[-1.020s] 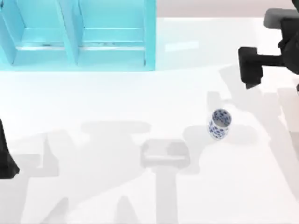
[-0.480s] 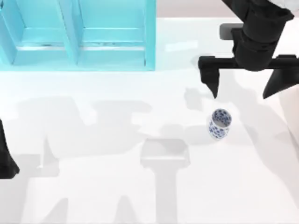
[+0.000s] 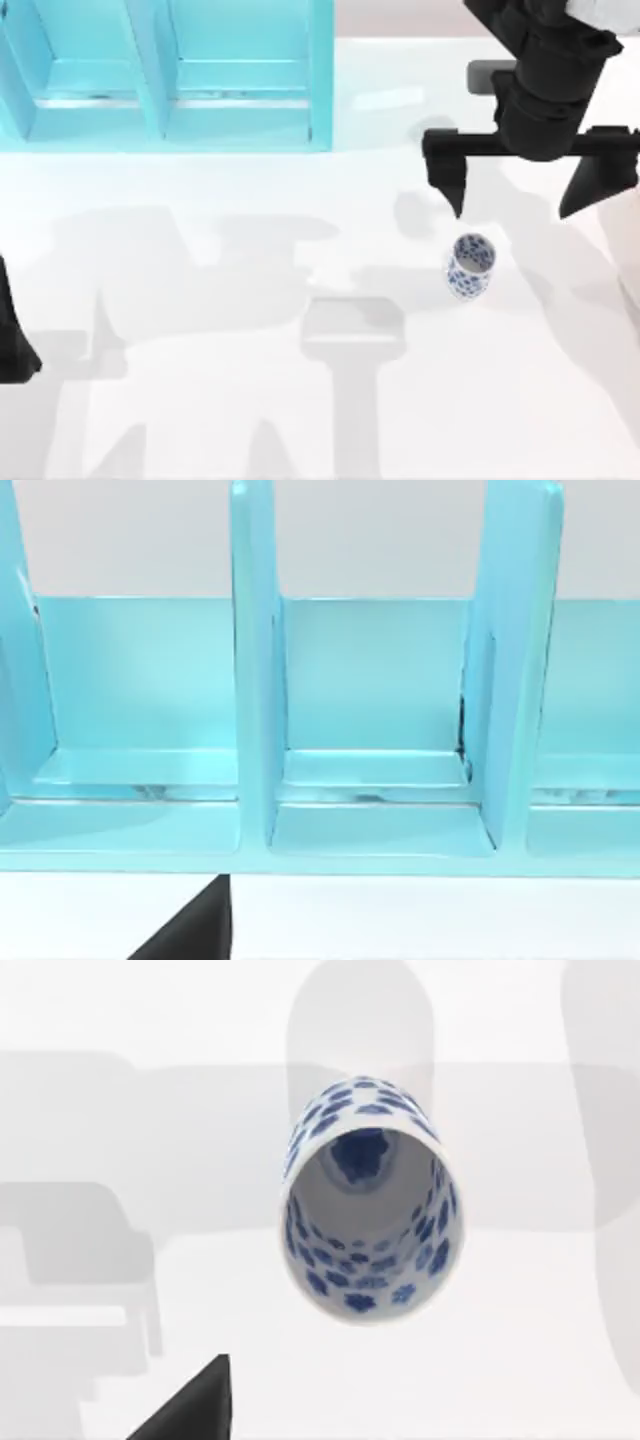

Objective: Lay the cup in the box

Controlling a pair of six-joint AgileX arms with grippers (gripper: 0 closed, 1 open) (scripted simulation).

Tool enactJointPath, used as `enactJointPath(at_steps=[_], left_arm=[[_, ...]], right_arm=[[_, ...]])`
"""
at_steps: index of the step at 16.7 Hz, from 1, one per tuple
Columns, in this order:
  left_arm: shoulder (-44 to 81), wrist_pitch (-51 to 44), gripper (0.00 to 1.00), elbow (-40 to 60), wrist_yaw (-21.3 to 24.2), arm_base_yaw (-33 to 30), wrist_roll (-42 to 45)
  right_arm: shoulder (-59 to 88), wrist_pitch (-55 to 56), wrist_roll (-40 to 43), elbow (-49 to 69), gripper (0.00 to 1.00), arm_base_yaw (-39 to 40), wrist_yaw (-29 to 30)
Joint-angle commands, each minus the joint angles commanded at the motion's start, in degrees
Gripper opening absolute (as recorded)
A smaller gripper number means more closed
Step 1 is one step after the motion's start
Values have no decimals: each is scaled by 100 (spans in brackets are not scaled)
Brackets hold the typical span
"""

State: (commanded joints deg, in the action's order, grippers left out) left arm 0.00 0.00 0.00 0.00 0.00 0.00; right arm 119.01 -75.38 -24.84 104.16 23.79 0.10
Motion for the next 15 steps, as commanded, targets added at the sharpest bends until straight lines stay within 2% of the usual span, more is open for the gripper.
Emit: enactJointPath(at_steps=[7,12,15], left_arm=[[0,0,100,0,0,0,0],[0,0,100,0,0,0,0],[0,0,100,0,0,0,0]], right_arm=[[303,1709,-30,-1358,100,28,2],[343,1867,-36,-1505,100,34,3],[343,1867,-36,-1505,77,34,3]])
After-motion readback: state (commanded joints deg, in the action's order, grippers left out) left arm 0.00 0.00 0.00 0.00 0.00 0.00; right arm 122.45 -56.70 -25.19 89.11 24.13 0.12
